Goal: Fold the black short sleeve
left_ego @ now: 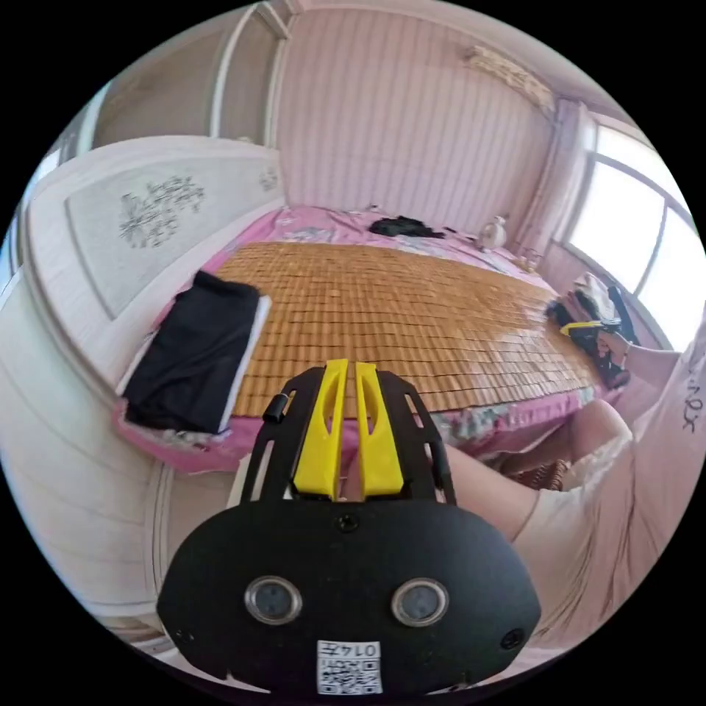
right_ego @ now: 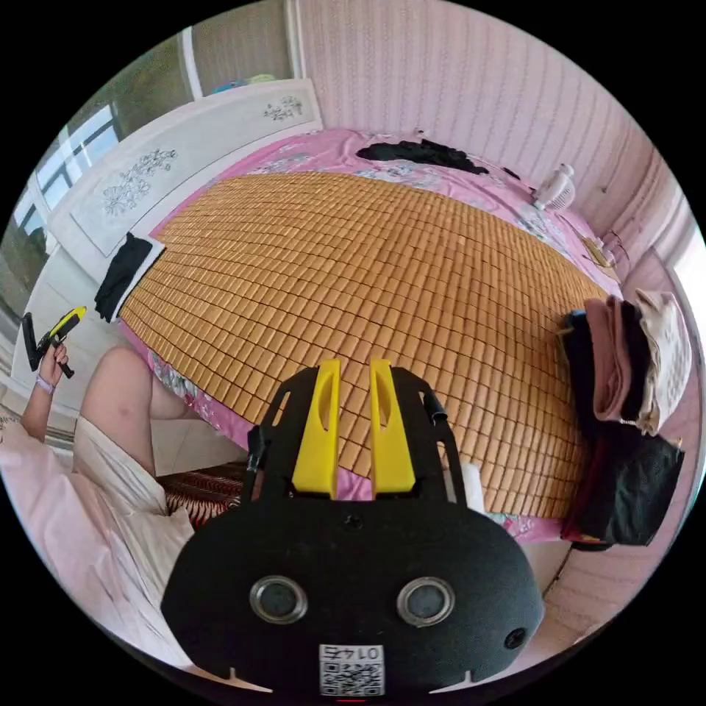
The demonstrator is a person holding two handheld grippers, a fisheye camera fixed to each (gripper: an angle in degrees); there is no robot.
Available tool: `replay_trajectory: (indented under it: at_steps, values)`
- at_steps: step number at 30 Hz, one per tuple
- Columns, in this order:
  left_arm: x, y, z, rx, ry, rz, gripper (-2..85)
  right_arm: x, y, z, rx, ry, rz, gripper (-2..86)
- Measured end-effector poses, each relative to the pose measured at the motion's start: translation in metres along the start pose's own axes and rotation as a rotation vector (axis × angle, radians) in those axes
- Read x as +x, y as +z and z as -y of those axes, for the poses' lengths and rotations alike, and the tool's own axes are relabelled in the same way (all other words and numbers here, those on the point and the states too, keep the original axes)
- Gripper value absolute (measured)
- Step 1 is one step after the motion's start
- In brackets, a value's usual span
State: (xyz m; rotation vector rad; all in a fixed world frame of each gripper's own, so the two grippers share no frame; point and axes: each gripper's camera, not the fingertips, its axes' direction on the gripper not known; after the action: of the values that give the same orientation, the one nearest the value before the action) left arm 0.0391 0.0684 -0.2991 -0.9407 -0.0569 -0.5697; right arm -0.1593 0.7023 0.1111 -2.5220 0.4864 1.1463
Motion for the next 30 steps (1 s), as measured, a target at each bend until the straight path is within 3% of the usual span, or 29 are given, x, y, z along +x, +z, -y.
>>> replay_trajectory:
  at_steps: [6,10,15,22,27,30]
  values:
    - [0.211,0.080,0.069,0.030,0.346,-0.340,6.0,0.107,-0.106,-0.138,0.203,0.347,-0.188,8.5]
    - [0.375,0.135,0.115,-0.008,0.591,-0.592,7.4,0.148,-0.140,-0.198,0.241,0.452,-0.305,11.2]
    - [0.553,0.186,0.155,0.001,0.863,-0.695,9.0,0.203,-0.171,-0.246,0.253,0.534,-0.429,13.0]
    - [0.796,0.263,0.182,-0.047,1.100,-0.845,11.2,0.291,-0.193,-0.270,0.321,0.735,-0.411,12.2]
    - [0.938,0.316,0.172,-0.130,1.140,-0.868,12.4,0.350,-0.193,-0.276,0.256,0.867,-0.339,3.7]
    - [1.007,0.348,0.162,-0.206,1.195,-0.787,10.3,0.357,-0.215,-0.283,0.312,0.837,-0.271,0.9]
